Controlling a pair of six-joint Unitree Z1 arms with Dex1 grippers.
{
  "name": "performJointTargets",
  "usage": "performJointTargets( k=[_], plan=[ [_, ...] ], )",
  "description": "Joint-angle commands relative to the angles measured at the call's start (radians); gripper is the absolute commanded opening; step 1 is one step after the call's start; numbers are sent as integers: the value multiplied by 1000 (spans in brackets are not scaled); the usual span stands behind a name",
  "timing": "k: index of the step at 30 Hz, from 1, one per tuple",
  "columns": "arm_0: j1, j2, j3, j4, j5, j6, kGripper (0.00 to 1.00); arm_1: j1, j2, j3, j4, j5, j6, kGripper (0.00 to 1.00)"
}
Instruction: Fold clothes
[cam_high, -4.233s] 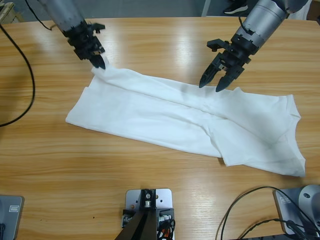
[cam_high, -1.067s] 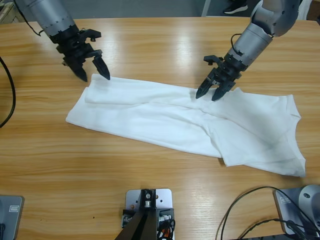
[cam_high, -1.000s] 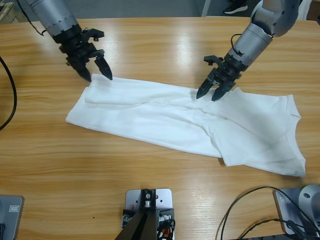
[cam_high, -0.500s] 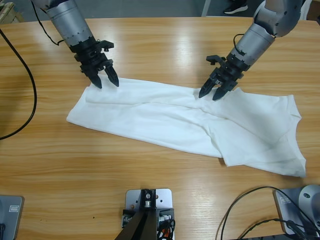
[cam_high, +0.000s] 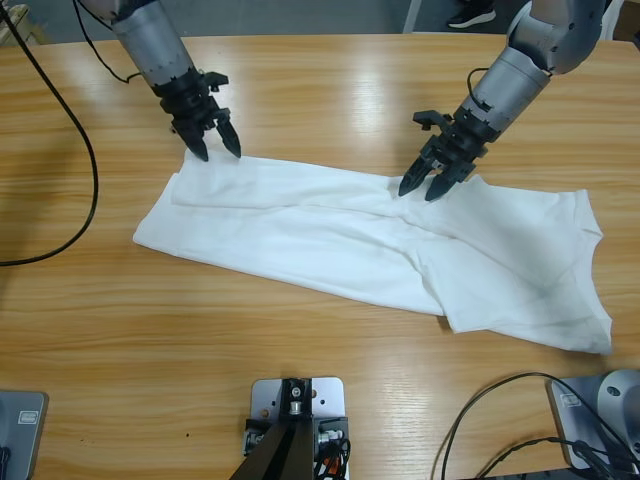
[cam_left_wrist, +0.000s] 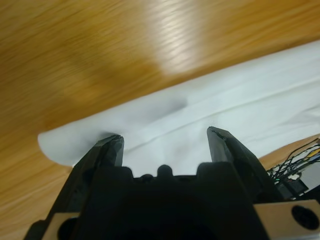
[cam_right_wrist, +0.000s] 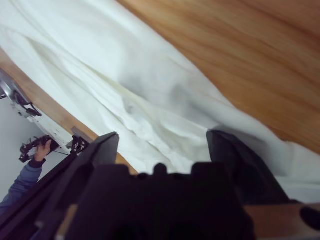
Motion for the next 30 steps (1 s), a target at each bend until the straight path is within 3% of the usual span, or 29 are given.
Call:
performJointTargets(
  k=[1,30],
  plan=[
    [1,70,8,150,11,-3,651,-15,58,27,-11,-16,-6,699],
    [-22,-119,239,150,12,14,595,-25,64,22,-13,-8,-10,609]
  ],
)
